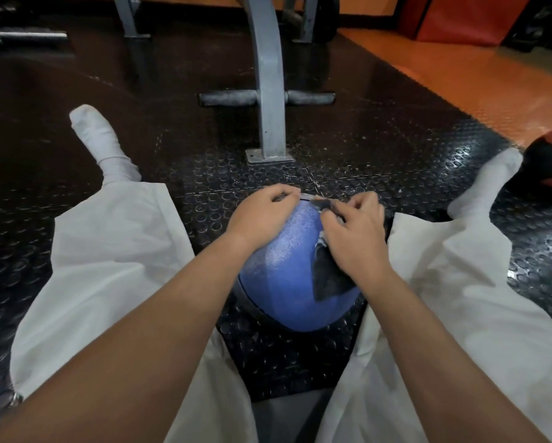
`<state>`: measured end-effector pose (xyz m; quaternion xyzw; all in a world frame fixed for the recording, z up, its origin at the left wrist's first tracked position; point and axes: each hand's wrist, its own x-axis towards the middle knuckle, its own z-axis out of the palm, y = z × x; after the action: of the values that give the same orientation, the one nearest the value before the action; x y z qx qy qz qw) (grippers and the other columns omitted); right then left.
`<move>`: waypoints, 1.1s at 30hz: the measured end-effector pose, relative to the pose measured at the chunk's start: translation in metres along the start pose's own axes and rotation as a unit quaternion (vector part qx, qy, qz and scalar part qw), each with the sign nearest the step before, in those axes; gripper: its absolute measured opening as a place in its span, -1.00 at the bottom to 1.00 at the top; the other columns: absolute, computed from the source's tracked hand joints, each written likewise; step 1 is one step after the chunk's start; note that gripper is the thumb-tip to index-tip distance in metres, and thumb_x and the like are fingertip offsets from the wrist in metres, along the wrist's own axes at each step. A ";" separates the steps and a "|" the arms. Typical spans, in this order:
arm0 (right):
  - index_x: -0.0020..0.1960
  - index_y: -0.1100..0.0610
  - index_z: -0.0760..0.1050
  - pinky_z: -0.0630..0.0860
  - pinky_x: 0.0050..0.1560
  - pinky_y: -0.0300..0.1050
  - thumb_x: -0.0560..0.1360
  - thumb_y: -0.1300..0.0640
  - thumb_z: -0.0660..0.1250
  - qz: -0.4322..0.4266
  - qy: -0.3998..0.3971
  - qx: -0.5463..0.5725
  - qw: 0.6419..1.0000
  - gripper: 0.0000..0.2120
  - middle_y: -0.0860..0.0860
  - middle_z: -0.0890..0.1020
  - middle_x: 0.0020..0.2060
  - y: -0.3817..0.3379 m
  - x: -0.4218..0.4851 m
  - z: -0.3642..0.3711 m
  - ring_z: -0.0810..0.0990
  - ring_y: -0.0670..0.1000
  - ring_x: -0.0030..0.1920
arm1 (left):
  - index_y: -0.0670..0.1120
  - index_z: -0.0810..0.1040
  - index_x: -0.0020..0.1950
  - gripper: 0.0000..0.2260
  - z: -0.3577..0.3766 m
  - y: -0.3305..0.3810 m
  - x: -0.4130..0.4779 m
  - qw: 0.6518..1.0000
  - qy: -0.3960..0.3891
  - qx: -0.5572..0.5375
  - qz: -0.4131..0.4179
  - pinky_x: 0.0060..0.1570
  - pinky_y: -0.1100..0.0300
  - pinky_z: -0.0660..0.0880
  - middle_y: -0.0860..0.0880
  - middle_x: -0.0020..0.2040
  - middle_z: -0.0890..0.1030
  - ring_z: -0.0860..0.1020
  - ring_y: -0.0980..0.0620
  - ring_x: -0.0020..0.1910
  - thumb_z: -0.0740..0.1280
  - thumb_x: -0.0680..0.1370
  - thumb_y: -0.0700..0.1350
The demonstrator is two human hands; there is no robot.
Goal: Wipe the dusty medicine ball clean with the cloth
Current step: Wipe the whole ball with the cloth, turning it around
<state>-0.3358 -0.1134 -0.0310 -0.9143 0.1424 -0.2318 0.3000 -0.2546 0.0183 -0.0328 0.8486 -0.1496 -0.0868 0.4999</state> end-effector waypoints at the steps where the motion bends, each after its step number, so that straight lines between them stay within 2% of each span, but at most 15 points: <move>1: 0.01 0.05 0.63 0.25 0.14 -0.09 0.55 0.03 0.19 0.026 -0.005 -0.006 1.000 -0.75 -0.01 0.29 -0.07 0.000 0.004 0.000 0.30 0.07 0.06 | 0.23 0.58 0.05 -0.86 0.002 0.002 0.000 1.000 0.009 0.004 -0.007 0.03 0.17 0.46 0.23 0.05 0.62 0.57 0.17 0.01 0.24 0.60 0.08; 3: -0.02 0.08 0.63 0.25 0.13 -0.08 0.58 0.01 0.20 0.025 0.006 -0.020 0.999 -0.75 0.00 0.30 -0.08 -0.001 0.004 0.000 0.30 0.06 0.04 | 0.23 0.59 0.01 -0.86 0.004 0.006 0.001 1.000 0.023 0.006 -0.018 -0.05 0.14 0.48 0.20 -0.03 0.64 0.60 0.12 -0.07 0.24 0.59 0.08; 6: 0.10 0.02 0.64 0.27 0.00 -0.12 0.56 -0.01 0.21 -0.050 0.024 -0.031 0.998 -0.73 0.00 0.33 -0.12 -0.003 -0.009 0.002 0.29 0.01 -0.05 | 0.25 0.59 -0.08 -0.86 0.003 0.006 0.003 1.000 0.021 -0.005 -0.019 0.08 0.03 0.51 0.11 0.00 0.68 0.62 0.01 0.02 0.26 0.57 0.05; 8: 0.16 -0.01 0.63 0.25 -0.13 -0.16 0.51 0.00 0.21 -0.107 0.020 -0.017 0.994 -0.69 -0.02 0.33 -0.17 -0.005 -0.017 -0.002 0.33 -0.01 -0.10 | 0.25 0.59 -0.07 -0.86 0.000 0.002 0.003 1.000 0.013 -0.018 -0.014 0.15 0.05 0.49 0.14 0.04 0.67 0.60 0.05 0.07 0.27 0.57 0.04; 10: 0.15 -0.01 0.63 0.28 -0.18 -0.15 0.50 0.03 0.23 -0.133 -0.001 -0.001 0.991 -0.71 -0.06 0.32 -0.21 -0.006 -0.018 -0.006 0.38 -0.02 -0.14 | 0.23 0.61 0.00 -0.87 -0.003 -0.004 0.001 0.999 0.003 -0.034 -0.008 0.18 0.17 0.46 0.22 0.08 0.63 0.56 0.19 0.10 0.28 0.57 0.06; 13: 0.05 -0.02 0.66 0.35 -0.14 -0.12 0.55 0.06 0.25 -0.054 -0.038 0.012 0.998 -0.79 -0.06 0.35 -0.19 -0.006 -0.004 -0.007 0.46 0.01 -0.10 | 0.23 0.61 0.06 -0.86 -0.007 -0.008 -0.002 0.999 0.001 -0.053 -0.010 0.07 0.34 0.39 0.27 0.10 0.60 0.53 0.27 0.09 0.27 0.58 0.06; 16: -0.18 -0.01 0.59 0.32 -0.14 -0.11 0.55 0.03 0.21 0.020 -0.042 -0.001 0.999 -0.78 -0.01 0.38 -0.13 -0.013 0.010 -0.004 0.48 0.06 -0.04 | 0.24 0.61 0.03 -0.86 -0.006 -0.009 -0.003 0.997 0.032 -0.062 -0.025 0.00 0.32 0.41 0.28 0.04 0.60 0.54 0.25 0.05 0.27 0.59 0.06; 17: -0.14 0.01 0.61 0.33 -0.13 -0.10 0.54 0.02 0.20 0.007 -0.041 -0.015 0.999 -0.77 -0.01 0.38 -0.13 -0.018 0.008 -0.002 0.47 0.07 -0.04 | 0.24 0.61 0.00 -0.87 -0.005 -0.009 -0.002 0.996 0.045 -0.066 -0.028 0.02 0.25 0.43 0.27 0.00 0.61 0.56 0.21 0.03 0.27 0.58 0.05; 19: 0.03 0.01 0.65 0.37 -0.17 -0.08 0.52 0.02 0.18 -0.093 -0.026 -0.049 0.994 -0.72 0.01 0.39 -0.15 -0.026 -0.004 0.005 0.45 0.07 -0.08 | 0.23 0.60 -0.03 -0.87 -0.006 -0.010 0.000 0.995 0.054 -0.076 -0.027 0.07 0.18 0.45 0.24 -0.05 0.63 0.58 0.17 0.01 0.28 0.58 0.02; 21: 0.09 0.03 0.65 0.36 -0.26 -0.11 0.47 0.01 0.18 -0.199 -0.019 -0.071 0.977 -0.67 0.03 0.41 -0.20 -0.031 -0.017 0.006 0.44 0.08 -0.14 | 0.18 0.63 0.02 -0.87 -0.008 -0.012 0.000 0.995 0.040 -0.084 -0.026 0.10 0.20 0.45 0.22 -0.05 0.63 0.57 0.21 0.01 0.28 0.58 0.01; 22: 0.09 0.03 0.65 0.36 -0.25 -0.11 0.47 0.02 0.19 -0.213 -0.026 -0.079 0.974 -0.67 0.04 0.41 -0.20 -0.030 -0.015 0.005 0.43 0.08 -0.14 | 0.16 0.63 0.05 -0.86 -0.008 -0.012 0.000 0.996 0.032 -0.085 -0.025 0.10 0.21 0.46 0.21 -0.03 0.63 0.56 0.23 0.01 0.28 0.58 0.02; 26: 0.00 0.05 0.65 0.36 0.10 0.04 0.55 0.01 0.21 -0.054 -0.059 -0.062 0.995 -0.75 -0.01 0.37 -0.10 -0.023 0.021 -0.001 0.33 0.07 0.02 | 0.20 0.62 0.02 -0.87 -0.002 -0.010 -0.001 0.997 0.044 -0.066 -0.022 0.08 0.23 0.45 0.24 0.02 0.62 0.56 0.23 0.03 0.28 0.58 0.04; 28: -0.05 0.05 0.64 0.32 0.16 0.05 0.55 0.01 0.20 -0.001 -0.046 -0.069 0.997 -0.75 -0.02 0.35 -0.08 -0.025 0.025 0.001 0.32 0.10 0.09 | 0.19 0.62 0.01 -0.87 0.002 -0.004 0.000 0.997 0.055 -0.054 -0.031 0.06 0.20 0.46 0.23 -0.01 0.62 0.56 0.20 0.01 0.28 0.57 0.05; 29: -0.05 0.05 0.64 0.33 0.15 0.05 0.54 0.03 0.20 -0.011 -0.035 -0.079 0.996 -0.75 -0.02 0.34 -0.09 -0.028 0.019 0.002 0.33 0.11 0.08 | 0.17 0.63 -0.01 -0.88 0.002 -0.002 0.001 0.997 0.057 -0.050 -0.035 0.08 0.18 0.47 0.22 -0.03 0.62 0.57 0.18 0.01 0.29 0.57 0.04; 33: 0.06 -0.01 0.66 0.35 -0.12 -0.02 0.44 0.01 0.17 -0.167 0.021 -0.081 0.982 -0.66 0.02 0.38 -0.19 -0.027 -0.024 0.009 0.37 0.12 -0.12 | 0.12 0.65 -0.01 -0.87 -0.004 -0.004 0.006 0.996 0.037 -0.070 -0.036 0.17 0.13 0.48 0.19 -0.01 0.64 0.57 0.16 0.04 0.30 0.56 0.01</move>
<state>-0.3483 -0.0788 -0.0290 -0.9414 0.0127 -0.2858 0.1787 -0.2474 0.0216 -0.0348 0.8192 -0.0939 -0.0832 0.5596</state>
